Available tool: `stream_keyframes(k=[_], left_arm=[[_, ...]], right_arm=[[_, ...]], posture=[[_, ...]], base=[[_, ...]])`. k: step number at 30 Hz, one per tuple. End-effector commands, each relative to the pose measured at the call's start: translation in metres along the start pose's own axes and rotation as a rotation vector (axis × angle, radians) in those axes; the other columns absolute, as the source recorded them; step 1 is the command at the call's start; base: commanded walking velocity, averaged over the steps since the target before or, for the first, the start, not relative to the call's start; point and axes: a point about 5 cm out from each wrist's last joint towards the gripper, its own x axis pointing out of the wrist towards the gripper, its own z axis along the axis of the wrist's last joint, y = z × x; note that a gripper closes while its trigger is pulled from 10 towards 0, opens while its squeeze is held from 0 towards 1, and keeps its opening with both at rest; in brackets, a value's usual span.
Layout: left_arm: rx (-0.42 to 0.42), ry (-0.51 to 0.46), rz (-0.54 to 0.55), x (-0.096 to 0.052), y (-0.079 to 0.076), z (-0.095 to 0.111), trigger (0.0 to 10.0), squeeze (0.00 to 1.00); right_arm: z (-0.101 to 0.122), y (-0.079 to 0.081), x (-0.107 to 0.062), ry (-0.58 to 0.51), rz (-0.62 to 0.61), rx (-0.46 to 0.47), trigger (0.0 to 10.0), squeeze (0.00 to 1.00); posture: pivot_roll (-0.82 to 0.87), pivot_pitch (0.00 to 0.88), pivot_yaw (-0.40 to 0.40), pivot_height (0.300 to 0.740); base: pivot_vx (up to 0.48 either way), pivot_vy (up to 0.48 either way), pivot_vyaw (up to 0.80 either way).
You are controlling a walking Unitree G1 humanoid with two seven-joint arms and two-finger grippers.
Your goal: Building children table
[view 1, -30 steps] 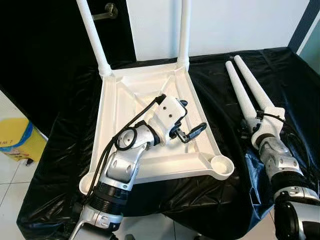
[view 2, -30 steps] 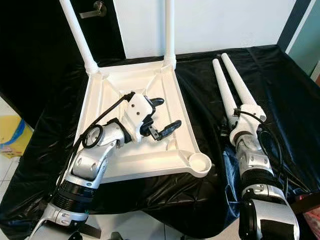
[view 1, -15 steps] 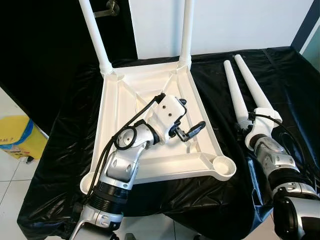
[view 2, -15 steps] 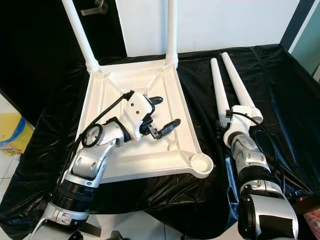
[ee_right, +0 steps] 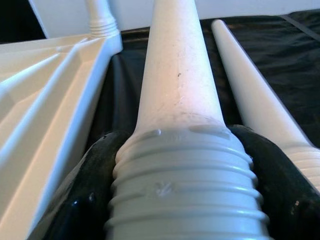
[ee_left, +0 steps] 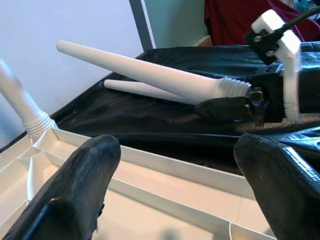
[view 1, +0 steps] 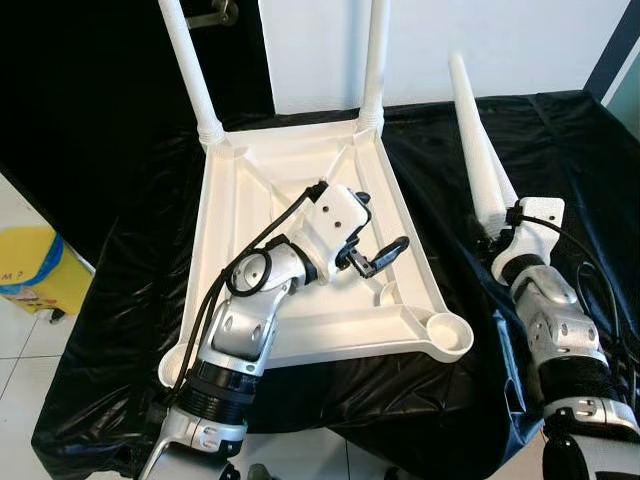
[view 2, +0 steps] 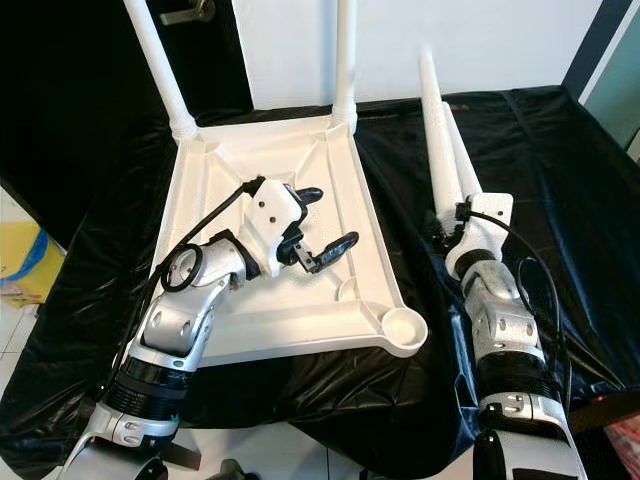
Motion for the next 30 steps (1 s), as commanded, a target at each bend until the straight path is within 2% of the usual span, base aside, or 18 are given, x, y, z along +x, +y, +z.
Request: stream_keyframes(k=[1, 2, 7, 13, 18, 21, 23, 25, 30], left_arm=[[0.007, 0.012, 0.161, 0.001, 0.01, -0.002, 10.0, 0.0], [0.007, 0.012, 0.161, 0.001, 0.01, -0.002, 10.0, 0.0], [0.013, 0.008, 0.164, 0.001, 0.011, -0.001, 10.0, 0.0], [0.016, 0.005, 0.162, 0.002, 0.011, -0.001, 10.0, 0.0], [0.017, 0.004, 0.161, 0.002, 0.011, 0.0, 10.0, 0.0], [0.019, 0.0, 0.156, 0.004, 0.012, 0.001, 10.0, 0.0], [0.019, 0.0, 0.156, 0.004, 0.012, 0.001, 10.0, 0.0], [0.022, -0.004, 0.152, 0.005, 0.012, 0.002, 10.0, 0.0], [0.024, -0.006, 0.149, 0.006, 0.013, 0.002, 10.0, 0.0]], right_arm=[[0.001, 0.01, -0.005, -0.001, 0.036, -0.006, 10.0, 0.0], [0.001, 0.01, -0.005, -0.001, 0.036, -0.006, 10.0, 0.0], [-0.001, 0.014, -0.034, 0.001, 0.031, -0.033, 10.0, 0.0], [-0.004, 0.014, -0.056, 0.029, -0.048, -0.039, 10.0, 0.0], [-0.006, 0.015, -0.062, 0.052, -0.082, -0.037, 10.0, 0.0], [-0.017, 0.016, -0.073, 0.114, -0.146, -0.028, 10.0, 0.0], [-0.017, 0.016, -0.073, 0.114, -0.146, -0.028, 10.0, 0.0], [-0.027, 0.022, -0.085, 0.184, -0.184, -0.042, 10.0, 0.0], [-0.031, 0.029, -0.092, 0.222, -0.19, -0.046, 10.0, 0.0]], posture=[[-0.11, 0.081, 0.031, 0.74], [-0.11, 0.081, 0.031, 0.74], [-0.12, 0.085, 0.03, 0.74], [-0.13, 0.089, 0.037, 0.74], [-0.13, 0.089, 0.037, 0.74], [-0.14, 0.089, 0.043, 0.74], [-0.14, 0.089, 0.043, 0.74], [-0.15, 0.086, 0.047, 0.74], [-0.15, 0.085, 0.047, 0.74]], base=[[0.0, 0.0, 0.0], [0.0, 0.0, 0.0], [0.0, 0.0, 0.0], [0.0, 0.0, 0.0], [0.0, 0.0, 0.0], [0.0, 0.0, 0.0], [0.0, 0.0, 0.0], [0.0, 0.0, 0.0], [0.0, 0.0, 0.0]])
